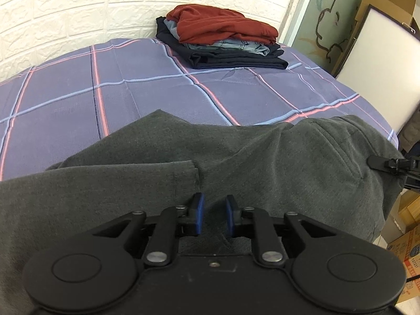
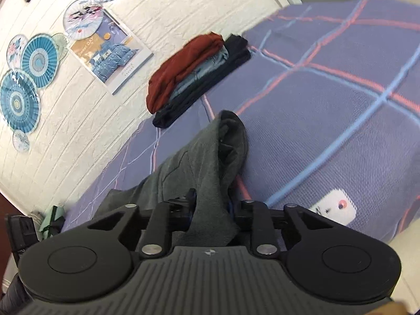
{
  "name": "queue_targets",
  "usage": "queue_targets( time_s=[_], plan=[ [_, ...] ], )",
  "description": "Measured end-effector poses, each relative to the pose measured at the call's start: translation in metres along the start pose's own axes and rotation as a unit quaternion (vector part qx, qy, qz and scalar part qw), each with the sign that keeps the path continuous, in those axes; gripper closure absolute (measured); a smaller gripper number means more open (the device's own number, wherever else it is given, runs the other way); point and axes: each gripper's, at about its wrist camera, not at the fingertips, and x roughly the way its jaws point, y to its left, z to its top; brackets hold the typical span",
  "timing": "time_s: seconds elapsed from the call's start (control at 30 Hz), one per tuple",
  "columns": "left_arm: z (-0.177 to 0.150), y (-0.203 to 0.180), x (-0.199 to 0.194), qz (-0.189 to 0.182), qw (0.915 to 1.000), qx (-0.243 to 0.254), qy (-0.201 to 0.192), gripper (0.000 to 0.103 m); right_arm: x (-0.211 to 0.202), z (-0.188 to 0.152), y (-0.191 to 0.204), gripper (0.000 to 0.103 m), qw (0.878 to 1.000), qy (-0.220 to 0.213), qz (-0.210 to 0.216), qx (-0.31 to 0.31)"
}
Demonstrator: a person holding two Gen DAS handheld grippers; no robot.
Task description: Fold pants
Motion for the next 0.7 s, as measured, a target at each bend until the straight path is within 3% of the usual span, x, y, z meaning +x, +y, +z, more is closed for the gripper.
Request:
queue_targets(
  time_s=[0.1, 0.17, 0.27, 0.37, 0.57, 0.7],
  plan=[
    [0.005, 0.009, -0.010, -0.022, 0.9994, -0.026, 0.004, 0.000, -0.012, 0.006, 0.018, 0.070, 1.000, -0.015, 0.010, -0.003],
    [0.012, 0.024, -0.034, -0.040, 0.9972, -0.056, -0.030, 0.000, -0.021, 0.012, 0.034, 0.071, 0.999, -0.023, 0.025, -0.011],
    [0.017, 0.045, -0.070, -0.011, 0.9947, -0.073, -0.072, 0.000, -0.030, 0.020, 0.068, 0.072, 0.997, -0.034, 0.048, -0.045],
    [0.006, 0.064, -0.095, -0.007, 0.9921, -0.090, -0.087, 0.000, -0.030, 0.025, 0.111, 0.073, 0.993, -0.035, 0.073, -0.090],
    [-0.041, 0.098, -0.115, 0.006, 0.9862, -0.149, -0.072, 0.000, -0.006, 0.014, 0.209, 0.074, 0.968, -0.007, 0.139, -0.211],
    [-0.065, 0.127, -0.134, 0.020, 0.9756, -0.203, -0.083, 0.000, 0.023, -0.010, 0.259, 0.075, 0.947, 0.030, 0.176, -0.269]
  ],
)
